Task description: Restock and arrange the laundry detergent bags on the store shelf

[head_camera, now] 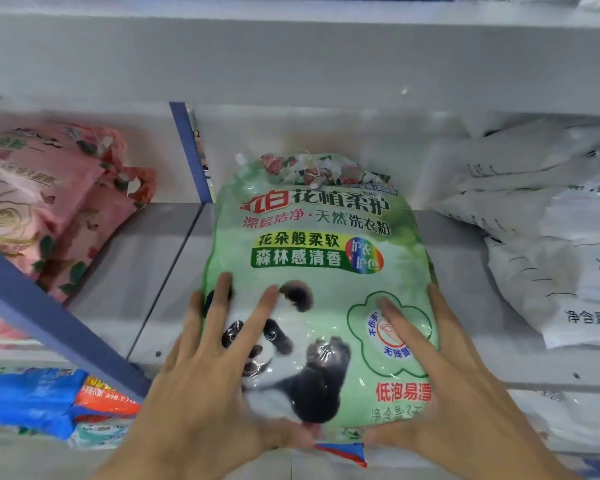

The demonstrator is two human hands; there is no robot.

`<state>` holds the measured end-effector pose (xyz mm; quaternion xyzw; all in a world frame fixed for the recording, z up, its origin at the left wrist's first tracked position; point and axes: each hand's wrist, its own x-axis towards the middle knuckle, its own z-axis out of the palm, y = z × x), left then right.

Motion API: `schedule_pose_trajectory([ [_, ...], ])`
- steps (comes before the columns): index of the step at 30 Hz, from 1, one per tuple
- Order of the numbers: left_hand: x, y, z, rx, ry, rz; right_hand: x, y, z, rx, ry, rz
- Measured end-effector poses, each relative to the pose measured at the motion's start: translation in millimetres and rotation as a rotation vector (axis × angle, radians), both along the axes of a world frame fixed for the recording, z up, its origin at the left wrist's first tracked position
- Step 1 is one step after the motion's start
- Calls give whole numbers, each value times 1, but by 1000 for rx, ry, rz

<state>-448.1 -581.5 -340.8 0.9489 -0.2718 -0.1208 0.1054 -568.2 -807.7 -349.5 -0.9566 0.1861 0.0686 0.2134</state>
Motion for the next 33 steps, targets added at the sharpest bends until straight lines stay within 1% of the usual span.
schedule_pose_trajectory([
  [1,5,0,1,-11,-20,-26,3,-2,-1,-6,-33,13],
  [4,18,-2,5,-49,-43,-46,14,-14,-1,33,-47,45],
  [6,22,-5,8,-49,-32,-46,18,-19,2,83,-69,41],
  [8,26,-6,7,-55,-63,-70,21,-24,5,138,-109,39],
  [12,25,0,-3,-80,-50,-83,21,-23,-1,172,-116,10],
  [17,16,6,-11,-146,-104,-100,6,-3,-2,114,-104,-47],
  [19,14,6,-12,-134,-110,-91,2,7,1,46,-91,-75],
  [21,10,6,-13,-107,-129,-71,-1,16,-3,-16,-118,-103],
  [24,-2,8,-5,-45,-131,-42,-7,28,-2,-39,-75,-131],
  [28,-30,19,22,-39,-85,-10,-25,41,21,-38,3,-101],
  [33,-80,50,63,36,-94,5,-58,77,71,-80,-76,-39],
])
